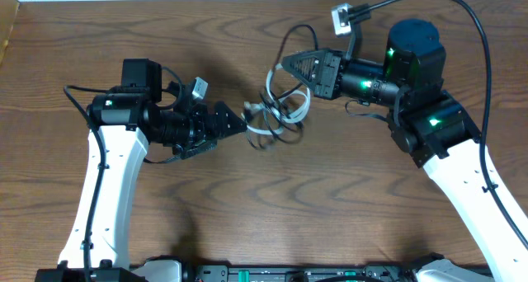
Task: Untangle cables
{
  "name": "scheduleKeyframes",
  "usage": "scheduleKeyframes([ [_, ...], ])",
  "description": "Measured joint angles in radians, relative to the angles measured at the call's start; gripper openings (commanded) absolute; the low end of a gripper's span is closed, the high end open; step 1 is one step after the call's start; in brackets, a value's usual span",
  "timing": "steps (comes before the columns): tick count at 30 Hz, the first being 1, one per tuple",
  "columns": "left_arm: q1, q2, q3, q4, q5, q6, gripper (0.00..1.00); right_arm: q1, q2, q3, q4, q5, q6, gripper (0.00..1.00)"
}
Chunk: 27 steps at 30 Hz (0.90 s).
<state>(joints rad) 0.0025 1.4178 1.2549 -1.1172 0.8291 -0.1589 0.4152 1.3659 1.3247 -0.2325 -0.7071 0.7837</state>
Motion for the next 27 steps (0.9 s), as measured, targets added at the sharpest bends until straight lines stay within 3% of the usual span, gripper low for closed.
scheduleKeyframes([
  [3,0.000,0.000,0.000,-0.004,-0.028,0.000,0.97,-0.006,0.009,0.000,-0.045,0.090,0.135,0.01],
  [6,0.000,0.000,-0.001,-0.005,-0.054,0.000,0.97,-0.019,0.024,-0.020,0.266,0.072,0.334,0.02],
  [9,0.000,0.000,-0.002,-0.005,-0.067,0.000,0.97,-0.063,0.030,-0.010,0.767,0.012,0.466,0.01],
  [11,0.000,0.000,-0.002,-0.008,-0.072,0.000,0.97,-0.097,-0.008,0.010,0.822,-0.014,0.497,0.02],
  [13,0.000,0.000,-0.002,-0.007,-0.074,0.000,0.97,-0.119,-0.043,0.024,0.729,-0.024,0.487,0.02],
  [16,0.000,0.000,-0.002,-0.006,-0.077,0.001,0.97,-0.121,-0.071,0.045,0.276,-0.011,0.350,0.01],
  [19,0.000,0.000,-0.003,-0.006,-0.079,0.000,0.97,-0.085,-0.026,0.033,-0.143,0.104,0.332,0.01],
  [21,0.000,0.000,-0.003,-0.007,-0.085,0.000,0.97,-0.069,0.037,0.008,-0.190,0.134,0.367,0.01],
  [23,0.000,0.000,-0.003,-0.006,-0.095,0.000,0.97,-0.065,0.084,-0.009,0.001,0.097,0.394,0.02],
  [27,0.000,0.000,-0.004,-0.006,-0.100,0.000,0.97,-0.082,0.076,-0.006,0.600,-0.005,0.443,0.02],
])
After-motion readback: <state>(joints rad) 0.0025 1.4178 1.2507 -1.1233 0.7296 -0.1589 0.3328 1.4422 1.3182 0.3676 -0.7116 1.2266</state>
